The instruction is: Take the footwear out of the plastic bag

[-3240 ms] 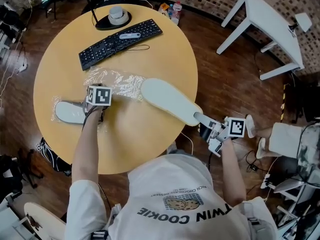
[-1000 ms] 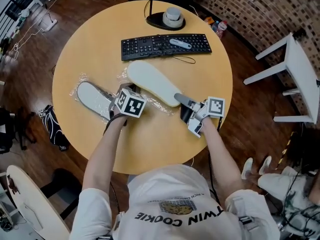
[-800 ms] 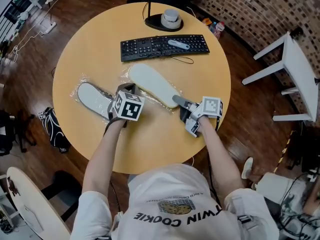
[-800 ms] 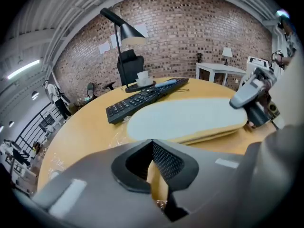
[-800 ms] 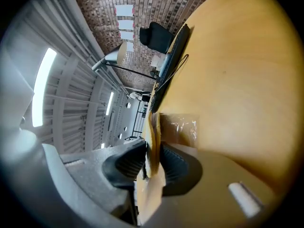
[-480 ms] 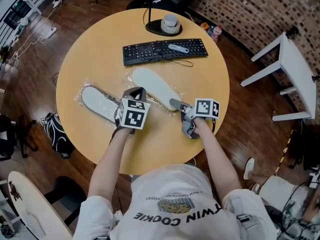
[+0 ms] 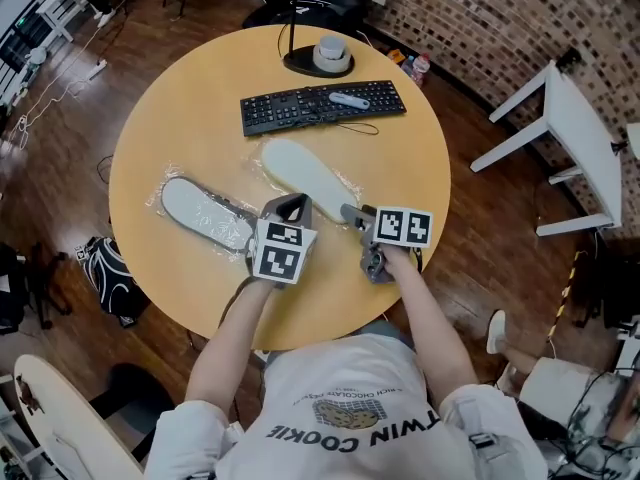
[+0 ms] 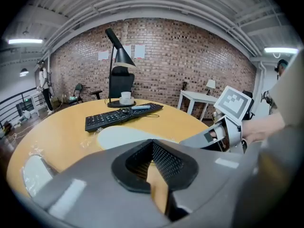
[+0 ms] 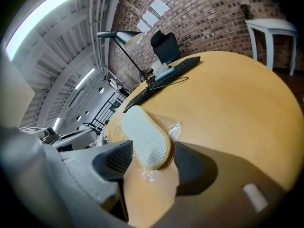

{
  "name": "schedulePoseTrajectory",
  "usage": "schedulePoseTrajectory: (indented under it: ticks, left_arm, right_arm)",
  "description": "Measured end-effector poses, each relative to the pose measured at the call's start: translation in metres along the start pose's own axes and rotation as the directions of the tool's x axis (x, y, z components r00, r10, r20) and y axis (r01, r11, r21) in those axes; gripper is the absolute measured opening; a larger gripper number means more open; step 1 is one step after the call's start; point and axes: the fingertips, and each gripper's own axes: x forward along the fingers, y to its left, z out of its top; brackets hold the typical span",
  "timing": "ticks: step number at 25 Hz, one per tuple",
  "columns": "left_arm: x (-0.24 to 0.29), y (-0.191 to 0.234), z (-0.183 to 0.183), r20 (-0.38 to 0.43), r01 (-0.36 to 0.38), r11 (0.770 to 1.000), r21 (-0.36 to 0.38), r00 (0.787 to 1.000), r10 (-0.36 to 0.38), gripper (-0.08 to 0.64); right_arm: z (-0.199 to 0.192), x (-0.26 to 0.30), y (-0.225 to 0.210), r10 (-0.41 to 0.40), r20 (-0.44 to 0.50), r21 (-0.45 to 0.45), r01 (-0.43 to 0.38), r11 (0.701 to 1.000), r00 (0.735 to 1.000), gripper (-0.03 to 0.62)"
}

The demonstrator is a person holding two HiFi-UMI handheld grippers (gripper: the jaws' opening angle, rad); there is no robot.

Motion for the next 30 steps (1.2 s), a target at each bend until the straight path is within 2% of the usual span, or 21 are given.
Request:
schedulePoseTrajectory:
  ticks: [3,8,12,15,18,24,30]
  left_arm:
    - [-0.006,-0.013,0.001,0.02,0.007,0.999,-0.054,1.0,-0.006,0.002]
    - [-0.017,-0.048,0.0,0.045,-0.01,0.995,-0.103,0.999,0.015,0.002]
    - [-0.019,-0.087,-0.002,0.062,-0.064,0.986,-0.156,0.995,0.074,0.002]
    - [-0.022,-0.126,-0.01,0.06,-0.13,0.972,-0.198,0.988,0.144,0.002]
    - [-0.022,-0.176,-0.02,0.05,-0.187,0.963,-0.195,0.978,0.201,0.002]
    - [-0.035,-0.266,-0.037,0.016,-0.265,0.932,-0.246,0.961,0.278,0.002]
    - [-0.064,-0.316,-0.045,-0.009,-0.337,0.908,-0.248,0.938,0.345,0.002]
  right_arm:
    - [0.004,-0.017,0.001,0.013,0.036,-0.043,-0.011,0.999,0.999,0.264]
    - [0.002,-0.05,0.017,0.091,0.048,-0.183,-0.08,0.98,0.995,0.262]
    - [-0.011,-0.085,0.021,0.173,0.046,-0.3,-0.151,0.942,0.984,0.256]
    - [-0.033,-0.119,0.012,0.237,0.024,-0.37,-0.211,0.905,0.971,0.247]
    - [-0.053,-0.153,-0.012,0.284,0.008,-0.405,-0.256,0.878,0.959,0.218]
    - [-0.087,-0.219,-0.052,0.311,-0.051,-0.472,-0.297,0.83,0.949,0.162]
    - [-0.117,-0.266,-0.053,0.337,-0.102,-0.532,-0.337,0.777,0.936,0.126]
